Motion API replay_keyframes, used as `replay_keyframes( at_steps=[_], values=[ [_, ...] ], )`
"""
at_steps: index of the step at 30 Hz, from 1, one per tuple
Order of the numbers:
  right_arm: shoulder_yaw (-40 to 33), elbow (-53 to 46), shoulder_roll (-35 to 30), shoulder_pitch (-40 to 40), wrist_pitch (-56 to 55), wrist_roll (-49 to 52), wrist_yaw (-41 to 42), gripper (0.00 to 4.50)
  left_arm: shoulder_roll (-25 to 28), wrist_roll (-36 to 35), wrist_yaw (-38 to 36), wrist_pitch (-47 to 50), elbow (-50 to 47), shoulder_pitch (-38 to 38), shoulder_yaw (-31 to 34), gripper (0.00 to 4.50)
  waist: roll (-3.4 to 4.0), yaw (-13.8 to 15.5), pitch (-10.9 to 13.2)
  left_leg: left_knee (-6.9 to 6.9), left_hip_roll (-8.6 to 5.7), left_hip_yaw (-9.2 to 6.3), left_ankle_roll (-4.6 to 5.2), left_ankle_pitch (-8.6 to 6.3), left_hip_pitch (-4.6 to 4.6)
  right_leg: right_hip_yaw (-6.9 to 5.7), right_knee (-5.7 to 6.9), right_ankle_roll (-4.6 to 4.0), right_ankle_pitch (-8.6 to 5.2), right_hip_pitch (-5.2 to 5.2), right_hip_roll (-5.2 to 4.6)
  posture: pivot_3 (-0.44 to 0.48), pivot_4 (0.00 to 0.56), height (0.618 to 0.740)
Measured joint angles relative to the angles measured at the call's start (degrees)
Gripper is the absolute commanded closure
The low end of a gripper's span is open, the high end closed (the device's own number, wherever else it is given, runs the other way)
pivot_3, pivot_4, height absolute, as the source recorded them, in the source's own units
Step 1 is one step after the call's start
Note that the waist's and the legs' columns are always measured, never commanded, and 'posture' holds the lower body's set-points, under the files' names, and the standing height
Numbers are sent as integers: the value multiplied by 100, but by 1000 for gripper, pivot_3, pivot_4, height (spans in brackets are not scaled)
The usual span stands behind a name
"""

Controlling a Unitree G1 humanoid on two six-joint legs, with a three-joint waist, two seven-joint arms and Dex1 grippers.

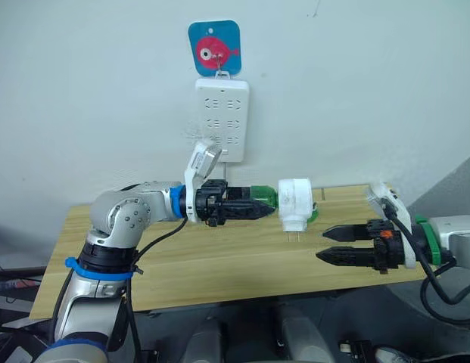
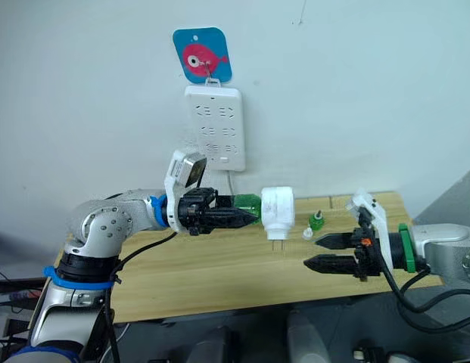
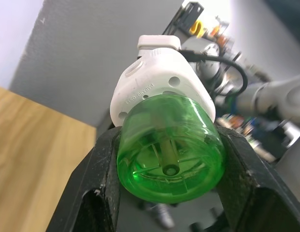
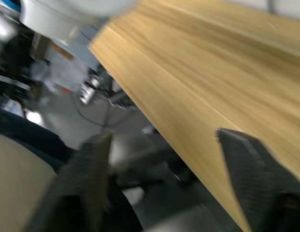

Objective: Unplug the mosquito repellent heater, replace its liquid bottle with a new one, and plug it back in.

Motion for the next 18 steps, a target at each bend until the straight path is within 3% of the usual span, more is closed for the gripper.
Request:
replay_keyframes(
  at_steps=[5, 6, 9, 13, 18],
  values=[
    [-296, 156, -412, 290, -588, -1035, 921, 0, -8, 1207, -410, -1898, -205, 675, -430, 2276, 21, 4, -15, -6, 1, 12, 0, 0, 11, 7, -2, 0, 0, 3, 0, -198, 133, 730],
    [-368, 149, -557, 428, -880, -1375, 1260, 0, -76, 1711, -595, -2833, -64, 885, -574, 2276, 21, 8, -15, -6, 0, 17, -1, 0, 12, 6, -3, 0, 0, 3, 0, -198, 133, 730],
    [-528, 114, -626, 473, -1219, -1726, 1706, 0, -292, 2329, -852, -4249, 318, 954, -629, 2276, 20, 8, -15, -2, 0, 29, 0, 0, 19, 9, -5, -1, 0, 14, 0, -202, 135, 730],
    [-602, -44, -599, 67, -1208, -1629, 1894, 0, -636, 2732, -1144, -5936, 947, 857, -605, 2276, 19, 2, -16, -3, 0, 43, 3, -2, 34, 11, -7, 0, 0, 27, 1, -207, 137, 730],
    [-415, -301, 112, -821, -893, -1133, 1358, 0, -834, 2843, -1589, -7480, 1556, 693, -594, 2276, 12, -13, -20, -5, 4, 46, 3, -2, 31, 11, -5, -1, 0, 25, 7, -213, 138, 730]
  ],
)
